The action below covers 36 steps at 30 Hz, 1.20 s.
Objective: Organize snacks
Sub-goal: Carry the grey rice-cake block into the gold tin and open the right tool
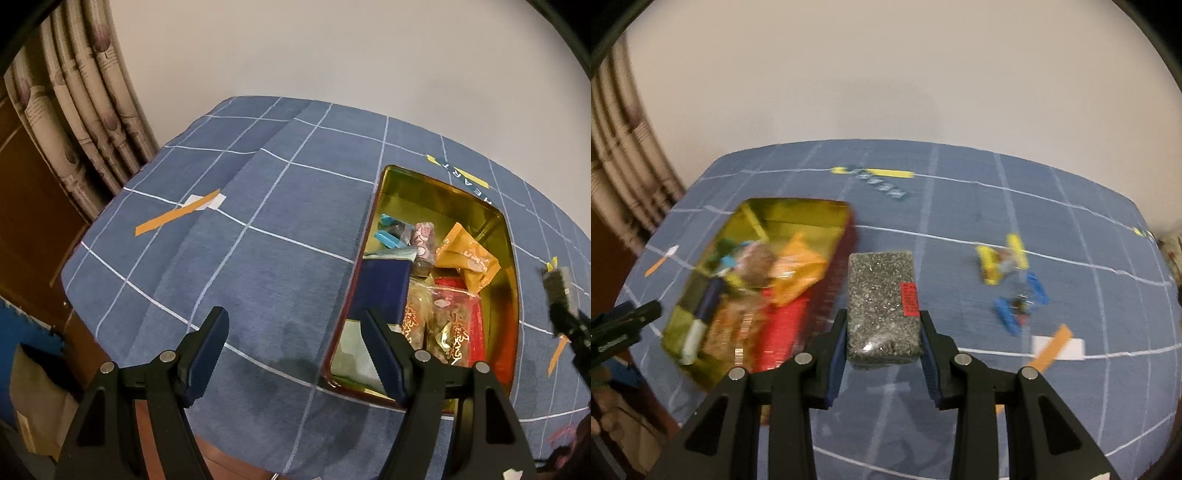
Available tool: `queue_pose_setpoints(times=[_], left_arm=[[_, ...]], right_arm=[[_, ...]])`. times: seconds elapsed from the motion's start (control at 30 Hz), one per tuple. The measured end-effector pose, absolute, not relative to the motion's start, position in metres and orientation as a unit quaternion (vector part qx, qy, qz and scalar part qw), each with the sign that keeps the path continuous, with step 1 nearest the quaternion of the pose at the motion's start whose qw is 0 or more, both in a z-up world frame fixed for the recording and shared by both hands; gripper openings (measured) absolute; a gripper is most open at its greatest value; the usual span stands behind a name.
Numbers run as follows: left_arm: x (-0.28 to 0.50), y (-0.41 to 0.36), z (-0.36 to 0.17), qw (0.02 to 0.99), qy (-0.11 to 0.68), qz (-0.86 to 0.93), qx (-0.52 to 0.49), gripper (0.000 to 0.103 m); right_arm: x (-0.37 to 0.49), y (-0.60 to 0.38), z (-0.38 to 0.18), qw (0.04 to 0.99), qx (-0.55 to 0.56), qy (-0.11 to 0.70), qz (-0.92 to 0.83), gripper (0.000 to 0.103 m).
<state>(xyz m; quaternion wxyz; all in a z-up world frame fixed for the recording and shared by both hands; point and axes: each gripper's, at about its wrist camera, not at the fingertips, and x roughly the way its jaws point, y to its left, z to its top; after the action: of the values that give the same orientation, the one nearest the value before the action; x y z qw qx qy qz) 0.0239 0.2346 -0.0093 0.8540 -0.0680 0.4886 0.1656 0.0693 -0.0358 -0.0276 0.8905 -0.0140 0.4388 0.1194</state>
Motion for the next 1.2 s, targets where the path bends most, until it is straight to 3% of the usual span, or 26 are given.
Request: queue_pose_setpoints(times=[0.4,1.2], left_arm=[[0.007,0.256,-0.009,0.849,0.485,0.188,-0.096,0.071],[0.008,0.253,-0.012,0.846,0.491,0.185,-0.091,0.072]], right_arm=[[0.061,0.042,-0.045,0.876,-0.07,0.451,0.154,0.036],[0.06,0.065,-0.066,0.862,-0.09,0.478,0.146,0.035]])
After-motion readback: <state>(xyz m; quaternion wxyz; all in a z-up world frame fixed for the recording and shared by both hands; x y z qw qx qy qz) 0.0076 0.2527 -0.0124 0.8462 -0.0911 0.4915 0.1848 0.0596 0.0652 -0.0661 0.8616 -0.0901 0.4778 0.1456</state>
